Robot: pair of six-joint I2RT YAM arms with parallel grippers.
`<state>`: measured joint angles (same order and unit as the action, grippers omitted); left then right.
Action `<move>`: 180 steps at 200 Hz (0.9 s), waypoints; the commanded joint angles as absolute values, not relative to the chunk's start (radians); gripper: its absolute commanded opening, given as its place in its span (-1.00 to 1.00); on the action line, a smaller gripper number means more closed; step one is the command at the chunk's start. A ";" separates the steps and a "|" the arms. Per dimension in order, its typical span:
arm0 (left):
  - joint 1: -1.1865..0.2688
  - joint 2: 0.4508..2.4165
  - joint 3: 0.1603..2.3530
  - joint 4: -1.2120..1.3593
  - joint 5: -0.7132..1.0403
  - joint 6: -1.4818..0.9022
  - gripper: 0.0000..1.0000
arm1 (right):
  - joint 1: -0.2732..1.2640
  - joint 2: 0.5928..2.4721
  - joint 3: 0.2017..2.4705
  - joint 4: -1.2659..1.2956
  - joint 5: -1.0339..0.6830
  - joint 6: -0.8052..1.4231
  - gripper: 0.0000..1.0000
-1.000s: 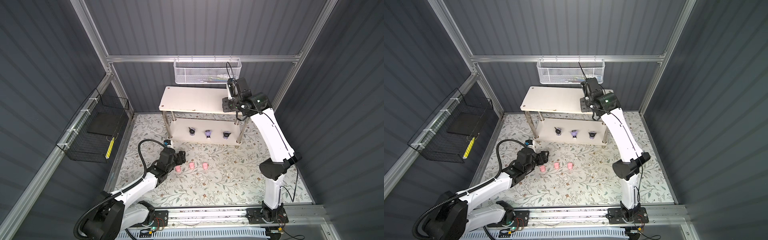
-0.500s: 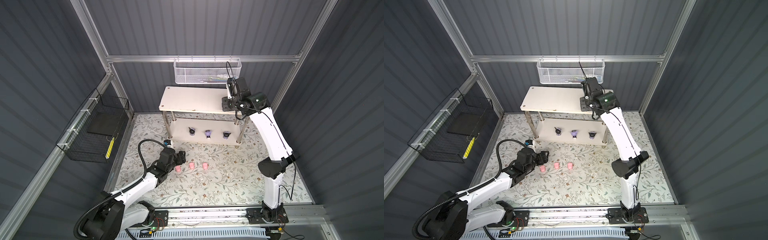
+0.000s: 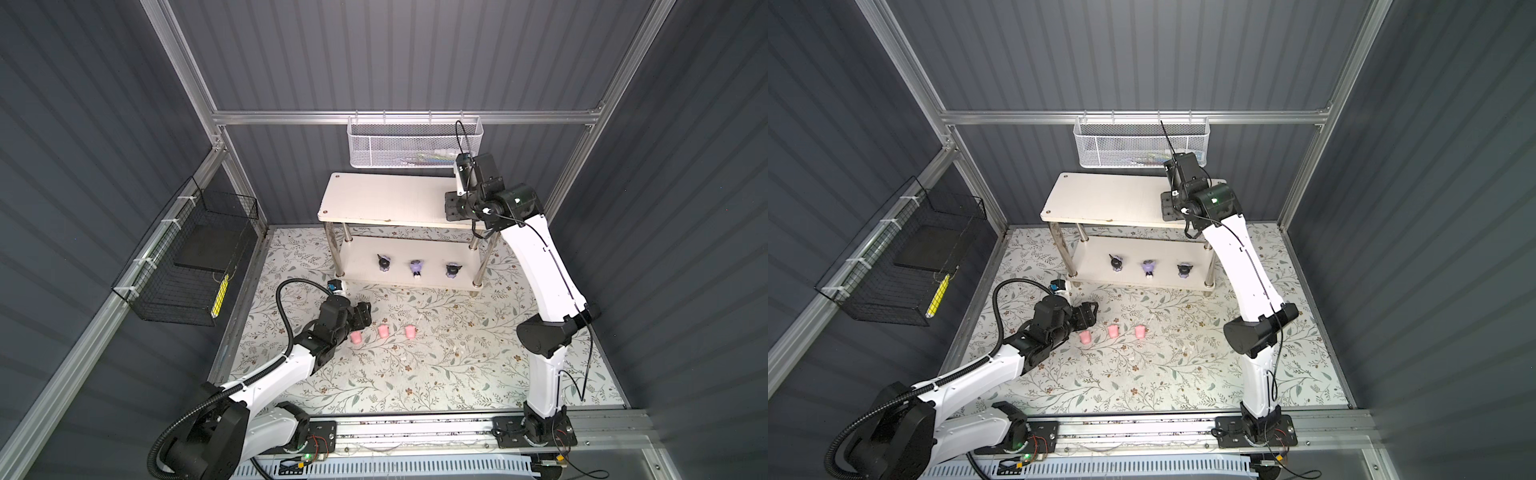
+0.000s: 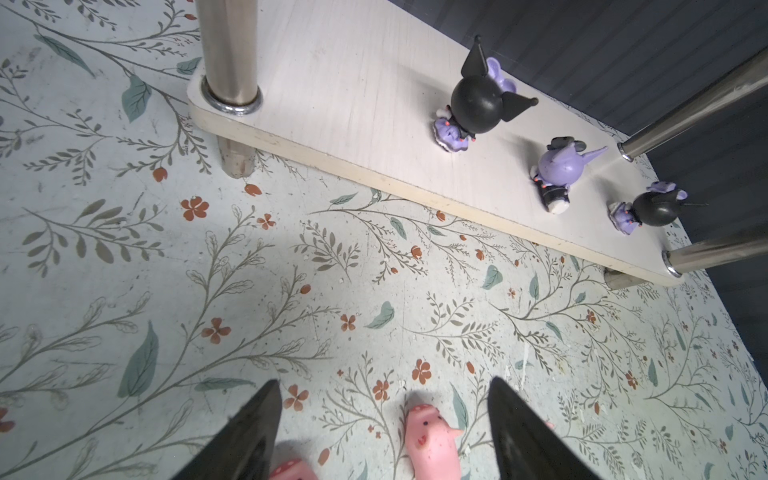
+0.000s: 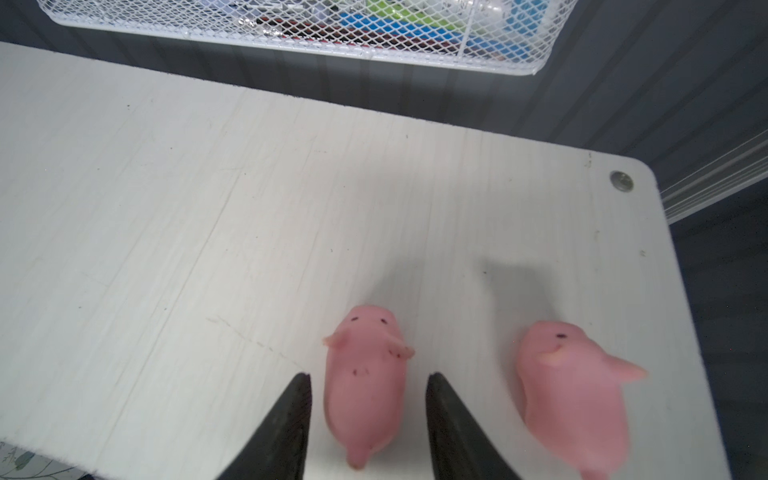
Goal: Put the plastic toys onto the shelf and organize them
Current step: 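Set the pig beside the first pig and open the right gripper, then withdraw the right gripper from the shelf down toward the remaining pigs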
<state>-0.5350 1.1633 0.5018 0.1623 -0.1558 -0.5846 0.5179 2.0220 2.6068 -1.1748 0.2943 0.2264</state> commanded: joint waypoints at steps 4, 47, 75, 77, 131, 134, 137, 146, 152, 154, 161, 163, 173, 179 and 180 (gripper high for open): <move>-0.530 1.167 0.492 0.167 -0.159 -0.588 0.56 | 0.514 2.009 2.629 -1.170 0.293 0.227 0.03; -0.530 1.165 0.497 0.160 -0.160 -0.588 0.56 | 0.515 1.949 2.614 -1.143 0.276 0.223 0.13; -0.530 1.167 0.501 0.155 -0.160 -0.586 0.56 | 0.516 1.874 2.545 -1.088 0.239 0.223 0.17; -0.529 1.167 0.502 0.155 -0.160 -0.586 0.56 | 0.514 1.869 2.541 -1.087 0.238 0.225 0.17; -0.530 1.167 0.511 0.140 -0.159 -0.585 0.56 | 0.561 1.666 2.304 -0.964 0.255 0.180 0.22; -0.530 1.167 0.511 0.140 -0.159 -0.585 0.56 | 0.568 1.647 2.277 -0.950 0.260 0.175 0.23; -0.531 1.165 0.512 0.138 -0.160 -0.585 0.56 | 0.576 1.630 2.250 -0.934 0.265 0.171 0.23; -0.531 1.165 0.513 0.137 -0.161 -0.586 0.56 | 0.599 1.575 2.167 -0.890 0.278 0.155 0.24; -0.529 1.165 0.515 0.134 -0.160 -0.586 0.56 | 0.615 1.536 2.119 -0.862 0.286 0.144 0.24; -0.529 1.165 0.515 0.132 -0.162 -0.586 0.56 | 0.621 1.523 2.096 -0.853 0.287 0.142 0.24; -0.530 1.163 0.515 0.129 -0.164 -0.587 0.56 | 0.641 1.475 2.021 -0.820 0.293 0.134 0.24; -0.529 1.162 0.515 0.129 -0.164 -0.587 0.56 | 0.648 1.461 1.997 -0.812 0.294 0.133 0.24; -0.531 1.157 0.515 0.124 -0.168 -0.587 0.56 | 0.677 1.387 1.878 -0.763 0.293 0.128 0.24; -0.530 1.155 0.515 0.119 -0.173 -0.587 0.56 | 0.696 1.342 1.802 -0.732 0.290 0.131 0.24; -0.530 1.153 0.515 0.118 -0.175 -0.587 0.56 | 0.700 1.335 1.789 -0.727 0.289 0.132 0.24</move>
<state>-0.5350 1.1633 0.5018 0.1497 -0.1562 -0.5846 0.6411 1.4651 1.9945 -0.8707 0.2714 0.1654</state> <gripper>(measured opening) 0.781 0.621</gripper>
